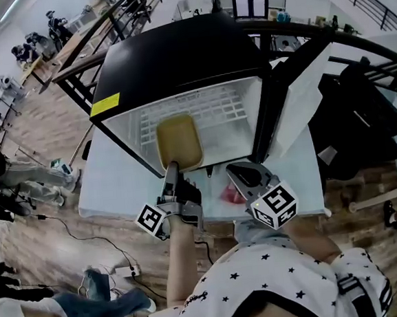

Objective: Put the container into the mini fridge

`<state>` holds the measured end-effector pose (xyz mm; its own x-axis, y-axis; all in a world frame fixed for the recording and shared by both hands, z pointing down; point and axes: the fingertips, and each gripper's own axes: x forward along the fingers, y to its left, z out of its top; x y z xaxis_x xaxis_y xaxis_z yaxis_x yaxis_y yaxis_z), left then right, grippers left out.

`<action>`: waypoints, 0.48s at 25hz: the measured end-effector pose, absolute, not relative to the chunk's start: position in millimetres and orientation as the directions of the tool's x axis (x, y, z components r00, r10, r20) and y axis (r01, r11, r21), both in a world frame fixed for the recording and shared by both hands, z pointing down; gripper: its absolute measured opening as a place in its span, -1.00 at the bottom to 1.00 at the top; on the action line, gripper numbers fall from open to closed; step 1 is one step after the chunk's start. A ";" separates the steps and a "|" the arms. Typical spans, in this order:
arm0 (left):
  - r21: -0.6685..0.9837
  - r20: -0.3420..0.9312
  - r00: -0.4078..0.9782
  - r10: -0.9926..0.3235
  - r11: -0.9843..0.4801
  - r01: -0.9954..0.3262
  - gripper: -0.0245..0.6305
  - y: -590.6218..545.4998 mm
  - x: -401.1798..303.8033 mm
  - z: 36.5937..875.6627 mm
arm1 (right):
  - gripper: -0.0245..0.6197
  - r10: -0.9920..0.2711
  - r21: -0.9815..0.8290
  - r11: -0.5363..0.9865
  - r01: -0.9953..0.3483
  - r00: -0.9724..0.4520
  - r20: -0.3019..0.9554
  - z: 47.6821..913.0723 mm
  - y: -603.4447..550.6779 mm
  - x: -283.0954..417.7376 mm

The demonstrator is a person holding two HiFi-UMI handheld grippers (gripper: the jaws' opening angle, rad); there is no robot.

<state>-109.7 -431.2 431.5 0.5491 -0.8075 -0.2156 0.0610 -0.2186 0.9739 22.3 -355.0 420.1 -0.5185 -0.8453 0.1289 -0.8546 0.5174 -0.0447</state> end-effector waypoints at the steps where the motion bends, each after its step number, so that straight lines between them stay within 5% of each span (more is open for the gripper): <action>1: 0.974 -0.214 0.549 -0.808 -0.216 0.061 -0.22 -435.4 -108.3 432.1 | -0.86 -0.845 -0.045 0.517 -0.855 -0.519 0.130 420.4 -358.4 23.6; 12: 0.978 -0.199 0.549 -0.812 -0.203 0.054 -0.22 -479.1 -89.3 433.7 | -0.86 -0.844 -0.062 0.519 -0.853 -0.522 0.122 423.9 -394.6 37.7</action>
